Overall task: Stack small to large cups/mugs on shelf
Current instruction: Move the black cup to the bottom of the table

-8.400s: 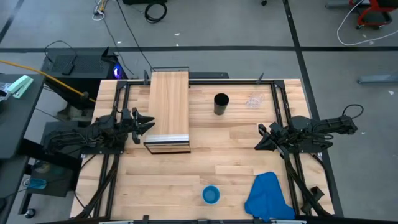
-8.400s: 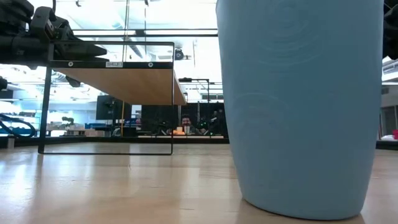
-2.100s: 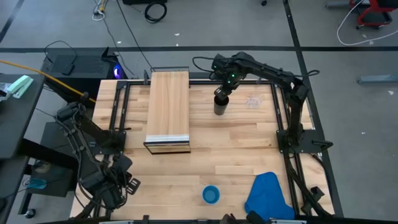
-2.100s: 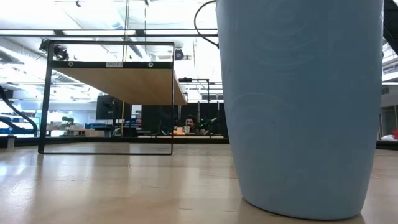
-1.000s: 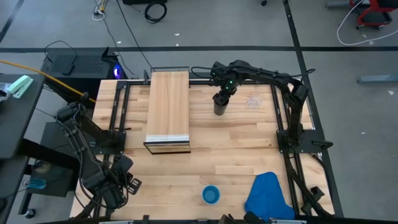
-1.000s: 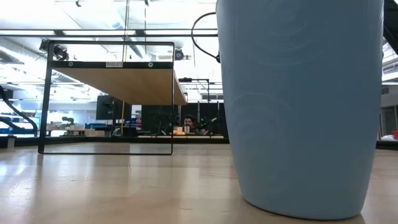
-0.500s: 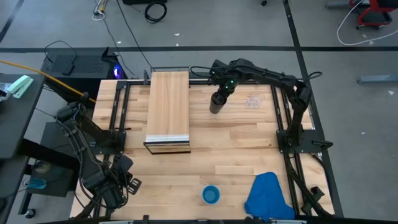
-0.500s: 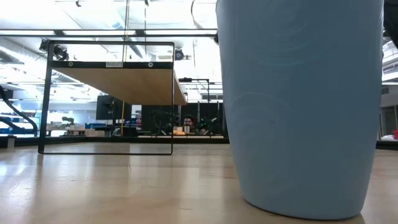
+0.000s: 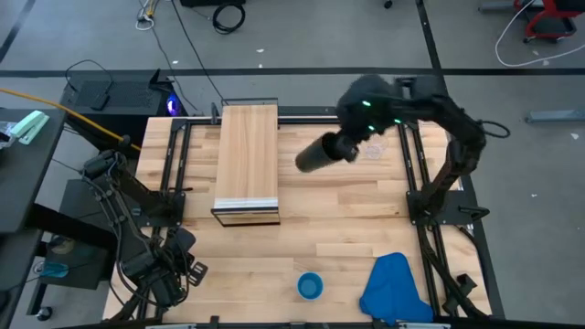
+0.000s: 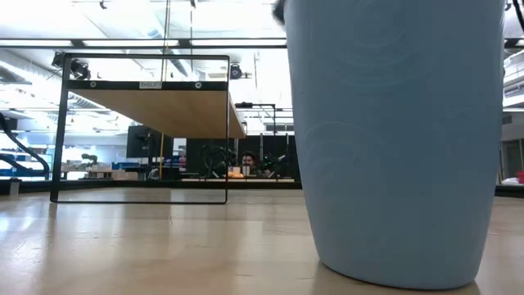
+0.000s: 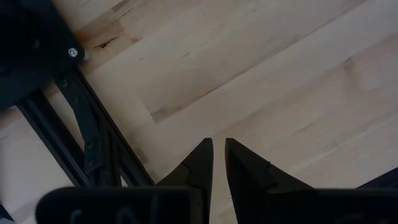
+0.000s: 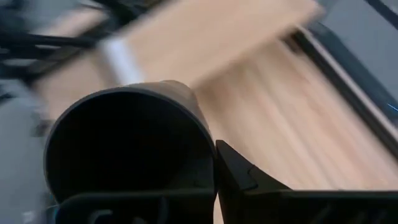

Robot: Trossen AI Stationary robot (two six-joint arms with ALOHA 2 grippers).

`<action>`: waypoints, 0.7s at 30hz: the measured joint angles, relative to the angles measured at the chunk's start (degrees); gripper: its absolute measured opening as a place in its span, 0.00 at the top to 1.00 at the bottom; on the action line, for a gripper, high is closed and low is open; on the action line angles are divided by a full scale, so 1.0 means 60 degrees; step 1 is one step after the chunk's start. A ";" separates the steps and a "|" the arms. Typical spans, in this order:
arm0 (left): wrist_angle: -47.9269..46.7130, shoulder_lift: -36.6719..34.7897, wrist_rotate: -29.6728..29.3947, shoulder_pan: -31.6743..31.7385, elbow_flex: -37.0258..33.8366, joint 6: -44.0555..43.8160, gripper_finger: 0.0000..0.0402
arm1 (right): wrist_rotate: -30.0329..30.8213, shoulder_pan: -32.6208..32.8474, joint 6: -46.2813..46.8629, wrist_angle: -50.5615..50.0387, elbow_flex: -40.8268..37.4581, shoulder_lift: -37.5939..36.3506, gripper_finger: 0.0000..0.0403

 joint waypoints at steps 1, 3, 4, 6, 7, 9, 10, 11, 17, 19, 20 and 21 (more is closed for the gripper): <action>-0.0017 0.0000 0.0000 -0.0002 0.0000 0.0015 0.88 | -0.0014 0.0391 0.0182 0.0259 -0.0053 -0.0122 0.99; -0.0034 0.0000 0.0004 0.0012 0.0000 0.0011 0.88 | -0.0094 0.1123 0.0481 0.0573 -0.0229 -0.0243 0.99; -0.0037 0.0000 0.0000 0.0012 0.0000 0.0002 0.89 | -0.0103 0.1462 0.0581 0.0558 -0.0225 -0.0188 0.99; -0.0036 0.0000 0.0004 0.0012 0.0000 -0.0023 0.89 | -0.0080 0.2066 0.0630 0.0571 -0.0238 0.0061 0.99; -0.0030 0.0000 0.0004 0.0012 0.0000 -0.0032 0.90 | -0.0066 0.2303 0.0597 0.0643 -0.0228 0.0226 0.99; -0.0029 0.0000 0.0004 0.0012 0.0000 -0.0055 0.90 | -0.0100 0.2644 0.0456 0.0661 -0.0192 0.0691 0.99; -0.0027 0.0000 0.0004 0.0012 0.0000 -0.0055 0.90 | -0.0122 0.2751 0.0368 0.0694 -0.0196 0.0913 0.99; -0.0030 0.0000 0.0004 0.0012 0.0000 -0.0058 0.90 | -0.0123 0.2845 0.0230 0.0747 -0.0195 0.1171 0.99; -0.0017 0.0000 0.0004 0.0012 0.0000 -0.0276 0.90 | -0.0188 0.3139 -0.0745 0.1670 -0.0192 0.2760 0.99; 0.0009 0.0000 0.0006 0.0012 0.0000 -0.0304 0.91 | -0.0217 0.3252 -0.1047 0.2137 -0.0196 0.3232 1.00; 0.0008 0.0000 0.0004 0.0012 0.0000 -0.0311 0.91 | -0.0283 0.3295 -0.1196 0.2398 -0.0196 0.3435 1.00; 0.0006 0.0000 0.0006 0.0012 0.0000 -0.0328 0.92 | -0.0319 0.3349 -0.1315 0.2613 -0.0196 0.3643 1.00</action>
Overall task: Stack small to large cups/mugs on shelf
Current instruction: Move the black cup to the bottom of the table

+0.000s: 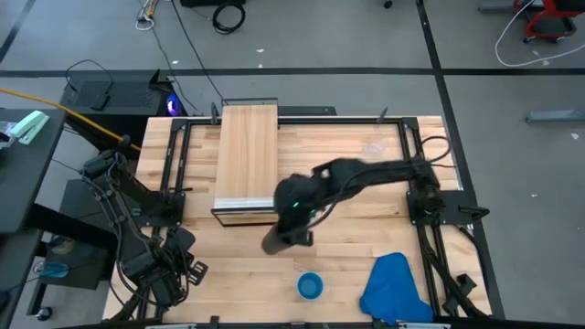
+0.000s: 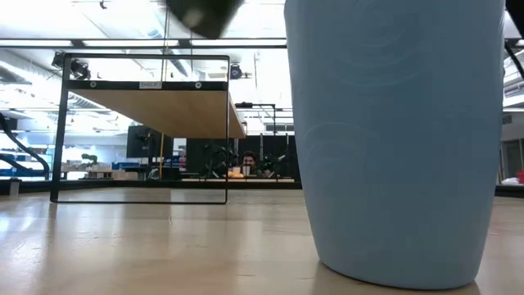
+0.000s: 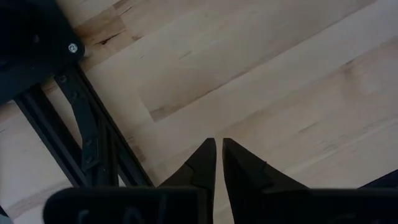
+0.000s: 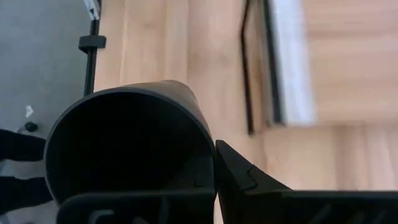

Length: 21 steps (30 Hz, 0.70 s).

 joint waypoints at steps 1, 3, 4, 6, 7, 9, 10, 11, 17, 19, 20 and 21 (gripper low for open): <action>0.0001 0.0000 -0.0002 0.0001 0.0000 -0.0025 0.92 | -0.0015 0.0050 -0.0104 0.0163 0.0007 0.0234 1.00; 0.0001 0.0000 -0.0002 0.0008 0.0000 -0.0101 0.93 | -0.0030 0.0131 -0.0369 0.0411 0.0007 0.0636 1.00; 0.0004 0.0003 0.0001 0.0011 0.0000 -0.0131 0.93 | -0.0031 0.0165 -0.0464 0.0504 0.0007 0.0842 1.00; 0.0004 0.0004 -0.0002 0.0015 0.0000 -0.0198 0.93 | -0.0034 0.0210 -0.0682 0.0779 0.0004 0.1186 1.00; 0.0001 0.0004 -0.0002 0.0018 0.0000 -0.0220 0.93 | -0.0031 0.0214 -0.0777 0.0926 0.0004 0.1331 1.00; -0.0004 0.0004 0.0002 0.0055 0.0000 -0.0231 0.93 | 0.0006 0.0230 -0.0906 0.1234 0.0004 0.1619 1.00; 0.0000 0.0004 -0.0001 0.0067 0.0000 -0.0233 0.92 | 0.0031 0.0219 -0.0966 0.1444 0.0004 0.1740 1.00; -0.0002 0.0004 -0.0006 0.0070 0.0000 -0.0233 0.92 | 0.0041 0.0212 -0.0990 0.1592 0.0004 0.1867 1.00; -0.0011 0.0004 -0.0006 0.0127 0.0000 -0.0233 0.94 | 0.0349 0.0174 -0.1384 0.1565 0.0004 0.2371 1.00; -0.0017 0.0004 -0.0007 0.0127 0.0000 -0.0236 0.95 | 0.0581 0.0176 -0.1617 0.1513 0.0004 0.2451 1.00; -0.0007 0.0004 -0.0008 0.0127 0.0000 -0.0236 0.95 | 0.0660 0.0177 -0.1715 0.1496 0.0004 0.2458 1.00; -0.0012 0.0004 -0.0009 0.0127 0.0000 -0.0236 0.95 | 0.0701 0.0174 -0.1783 0.1469 0.0004 0.2458 1.00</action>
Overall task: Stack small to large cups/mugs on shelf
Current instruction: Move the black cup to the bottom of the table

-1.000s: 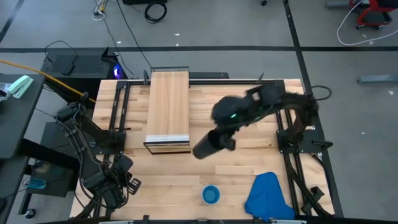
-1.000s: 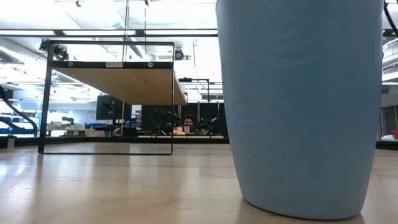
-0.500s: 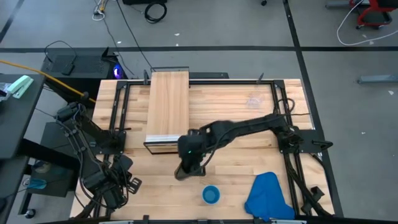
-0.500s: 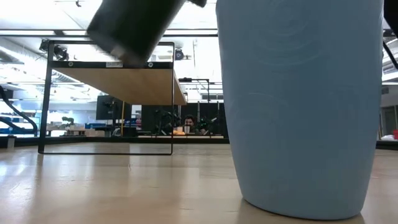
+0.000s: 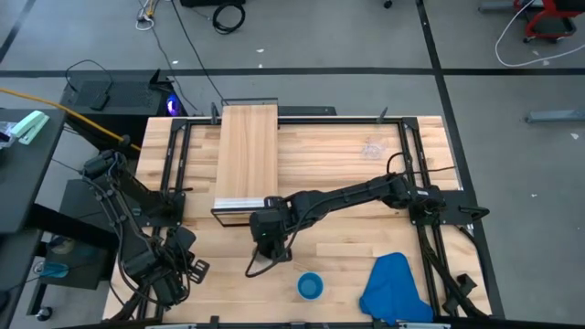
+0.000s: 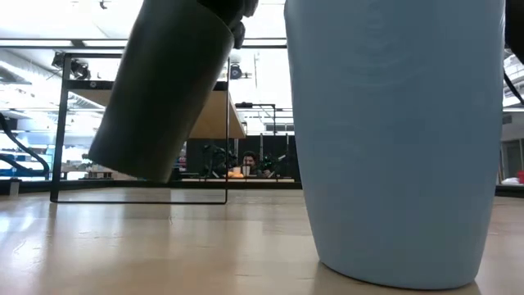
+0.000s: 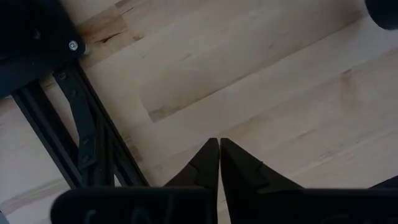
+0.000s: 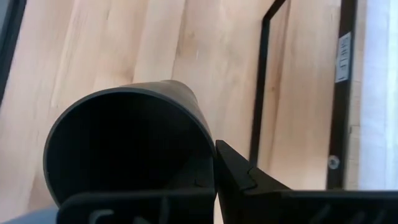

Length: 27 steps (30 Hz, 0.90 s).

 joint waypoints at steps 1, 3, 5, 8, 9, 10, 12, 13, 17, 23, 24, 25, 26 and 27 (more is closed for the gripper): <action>-0.0007 0.0000 0.0000 0.0000 0.0000 0.0000 0.95 | 0.0017 0.0000 -0.0034 -0.0014 0.0000 -0.0001 1.00; -0.0003 0.0000 0.0000 0.0000 0.0000 0.0000 0.95 | 0.0019 -0.0007 -0.0157 -0.0010 0.0000 -0.0004 1.00; -0.0010 0.0000 -0.0014 0.0000 0.0000 0.0000 0.95 | 0.0019 -0.0007 -0.0223 -0.0027 0.0000 -0.0004 1.00; -0.0034 0.0000 -0.0029 0.0000 0.0000 0.0000 0.94 | 0.0019 -0.0011 -0.0298 -0.0091 -0.0019 -0.0004 1.00; -0.0039 0.0000 -0.0032 0.0000 0.0000 0.0004 0.94 | 0.0018 -0.0011 -0.0356 -0.0088 -0.0057 -0.0004 1.00; -0.0039 0.0000 -0.0033 0.0000 0.0000 0.0004 0.94 | 0.0015 -0.0009 -0.0411 -0.0096 -0.0087 -0.0004 1.00; -0.0039 0.0000 -0.0033 0.0000 0.0000 0.0004 0.95 | 0.0013 -0.0011 -0.0462 -0.0080 -0.0133 -0.0004 1.00; -0.0039 0.0000 -0.0052 -0.0001 0.0000 0.0004 0.95 | 0.0014 -0.0007 -0.0467 -0.0059 -0.0144 -0.0004 1.00; -0.0043 0.0000 -0.0233 0.0000 0.0000 0.0011 0.96 | -0.0054 -0.0018 -0.0583 -0.0064 -0.0149 -0.0004 1.00; -0.0043 0.0000 -0.0267 -0.0004 0.0000 0.0015 0.95 | -0.0063 -0.0046 -0.0719 -0.0098 -0.0149 -0.0004 0.99; -0.0043 0.0000 -0.0273 -0.0004 0.0000 0.0015 0.95 | -0.0065 -0.0060 -0.0721 -0.0125 -0.0149 -0.0004 0.99; -0.0039 0.0000 -0.0280 -0.0004 0.0000 0.0015 0.94 | -0.0077 -0.0065 -0.0731 -0.0190 -0.0149 -0.0004 0.99; -0.0039 0.0000 -0.0280 -0.0004 0.0000 0.0015 0.94 | -0.0088 -0.0080 -0.0770 -0.0254 -0.0151 -0.0002 0.99; -0.0039 0.0000 -0.0280 -0.0004 0.0000 0.0016 0.94 | -0.0090 -0.0092 -0.0800 -0.0257 -0.0152 0.0033 0.99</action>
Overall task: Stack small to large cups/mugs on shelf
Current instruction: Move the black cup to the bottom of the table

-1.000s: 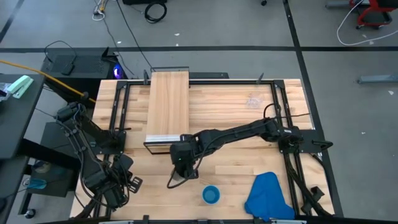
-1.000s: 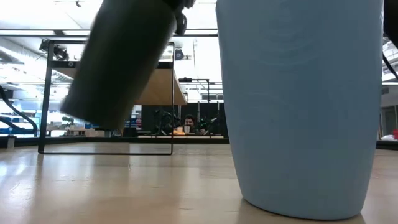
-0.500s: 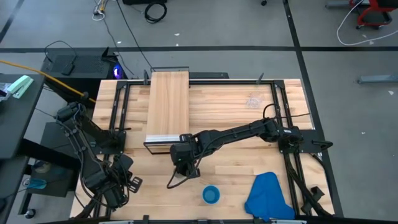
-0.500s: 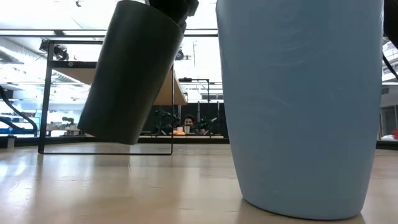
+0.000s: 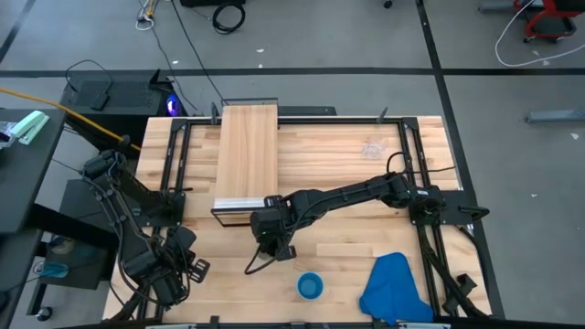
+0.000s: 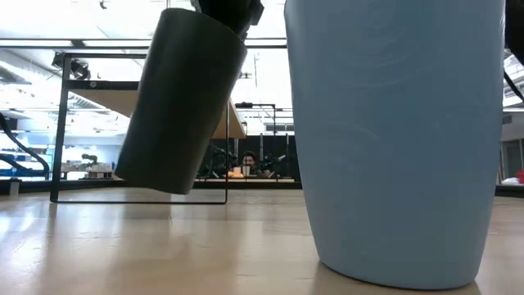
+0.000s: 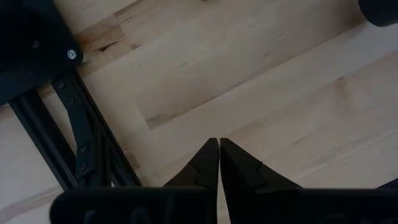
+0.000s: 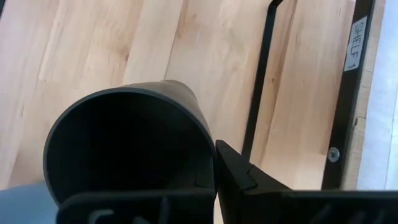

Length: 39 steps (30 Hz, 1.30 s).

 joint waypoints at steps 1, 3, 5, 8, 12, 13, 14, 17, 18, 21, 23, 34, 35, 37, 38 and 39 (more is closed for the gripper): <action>0.0000 0.0000 0.0000 0.0000 0.0000 0.0002 0.94 | -0.0004 -0.0020 -0.0006 0.0016 0.0003 0.0024 0.99; 0.0000 0.0000 -0.0001 0.0001 0.0000 0.0002 0.95 | -0.0007 -0.0032 -0.0017 -0.0072 -0.0004 0.0072 0.99; 0.0004 0.0000 0.0000 0.0000 0.0000 0.0002 0.95 | -0.0055 -0.0032 -0.0077 -0.0014 -0.0004 0.0135 0.99; 0.0004 0.0000 0.0000 0.0000 0.0000 -0.0001 0.96 | -0.0073 -0.0014 -0.0101 0.0022 -0.0004 0.0153 0.99; 0.0001 0.0000 0.0000 0.0000 0.0000 0.0006 0.95 | -0.0078 -0.0021 -0.0097 0.0034 -0.0004 0.0153 0.98; 0.0007 0.0000 0.0000 0.0000 0.0000 0.0006 0.94 | -0.0123 -0.0021 -0.0094 0.0022 -0.0004 0.0153 0.97; 0.0004 0.0000 0.0000 0.0000 0.0000 0.0006 0.94 | -0.0219 -0.0031 -0.0093 0.0021 -0.0001 0.0153 0.96; 0.0006 0.0000 0.0000 0.0000 0.0000 0.0006 0.92 | -0.0399 -0.0032 -0.0093 0.0101 -0.0003 0.0153 0.92; 0.0004 0.0000 0.0000 0.0000 0.0000 0.0009 0.92 | -0.0404 -0.0032 -0.0092 0.0146 -0.0003 0.0155 0.91; 0.0005 0.0000 0.0000 0.0000 0.0000 0.0010 0.92 | -0.0401 -0.0032 -0.0088 0.0183 -0.0001 0.0153 0.89; 0.0007 0.0000 0.0000 0.0000 0.0001 0.0010 0.92 | -0.0402 -0.0032 -0.0089 0.0178 -0.0001 0.0155 0.88; 0.0007 0.0000 0.0000 0.0000 0.0000 0.0002 0.91 | -0.0401 -0.0046 0.0016 0.0265 -0.0001 0.0157 0.88; 0.0007 0.0000 0.0000 0.0000 0.0000 0.0002 0.91 | -0.0401 -0.0047 0.0019 0.0278 -0.0001 0.0157 0.88; 0.0007 0.0000 0.0002 0.0000 0.0000 0.0002 0.90 | -0.0403 -0.0050 0.0046 0.0335 -0.0001 0.0157 0.87; 0.0007 0.0000 0.0000 0.0000 0.0000 0.0002 0.90 | -0.0403 -0.0050 0.0090 0.0358 -0.0001 0.0157 0.87; 0.0007 0.0000 0.0003 0.0000 0.0003 0.0002 0.90 | -0.0403 -0.0050 0.0113 0.0369 -0.0001 0.0157 0.87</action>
